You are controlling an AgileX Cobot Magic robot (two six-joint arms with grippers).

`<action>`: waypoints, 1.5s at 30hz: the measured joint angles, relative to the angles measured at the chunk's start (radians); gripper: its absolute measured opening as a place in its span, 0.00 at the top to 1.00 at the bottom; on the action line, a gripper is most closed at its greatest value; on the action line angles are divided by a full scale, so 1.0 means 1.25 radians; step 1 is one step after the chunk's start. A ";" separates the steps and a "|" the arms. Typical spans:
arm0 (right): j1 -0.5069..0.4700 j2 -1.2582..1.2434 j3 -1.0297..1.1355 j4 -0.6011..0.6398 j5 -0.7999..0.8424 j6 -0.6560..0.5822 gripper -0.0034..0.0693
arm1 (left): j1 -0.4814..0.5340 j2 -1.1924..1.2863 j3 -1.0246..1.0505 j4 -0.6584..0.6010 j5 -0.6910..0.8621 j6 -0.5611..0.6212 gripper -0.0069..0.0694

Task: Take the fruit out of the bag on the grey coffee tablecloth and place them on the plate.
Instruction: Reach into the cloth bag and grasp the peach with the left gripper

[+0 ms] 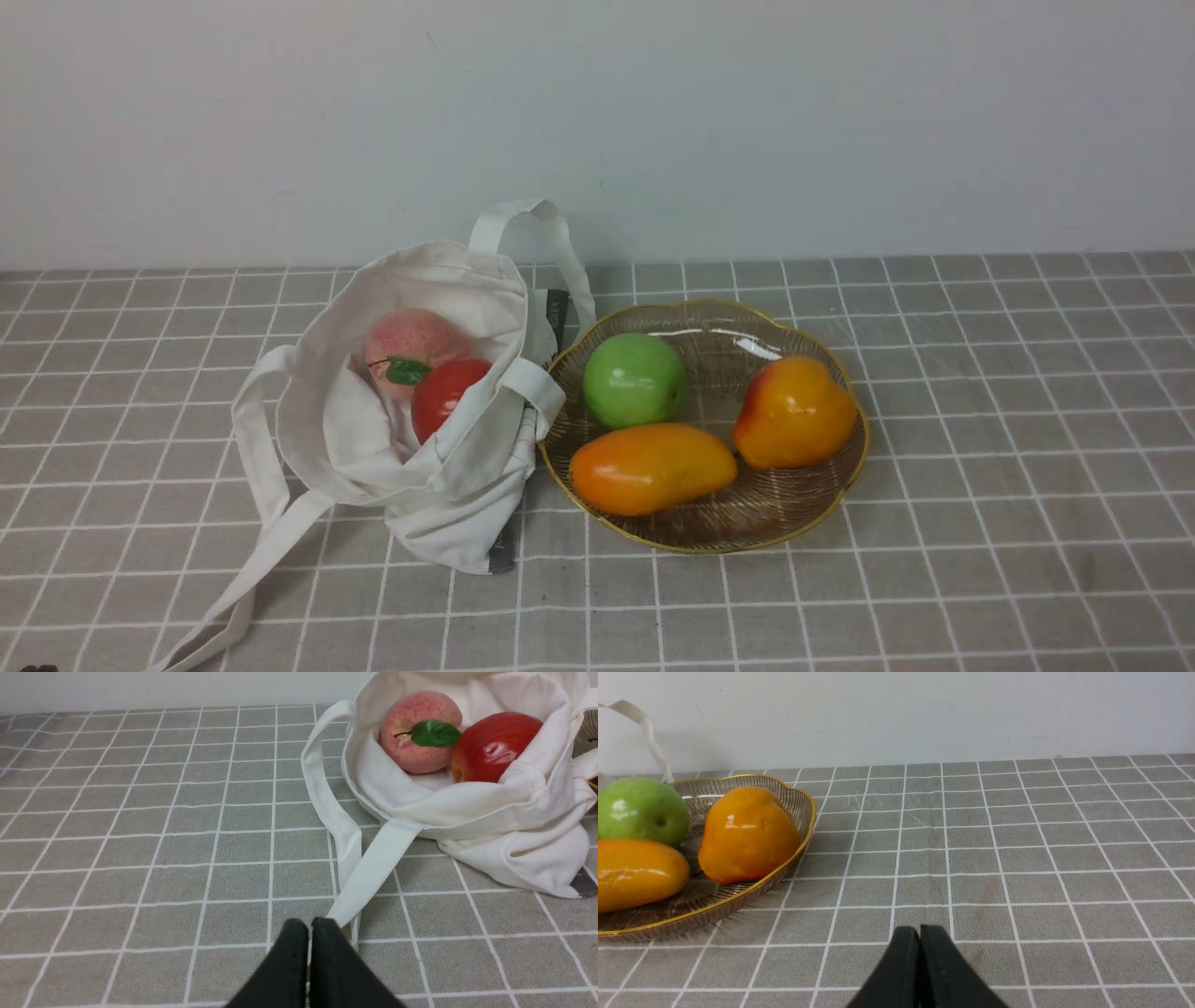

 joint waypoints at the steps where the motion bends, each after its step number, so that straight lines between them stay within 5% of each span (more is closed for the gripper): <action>1: 0.000 0.000 0.000 0.000 0.000 0.000 0.97 | 0.000 0.000 0.000 0.000 0.000 0.000 0.92; 45: 0.000 0.000 0.000 0.000 0.000 0.000 0.97 | 0.000 0.000 0.000 -0.040 0.000 -0.028 0.92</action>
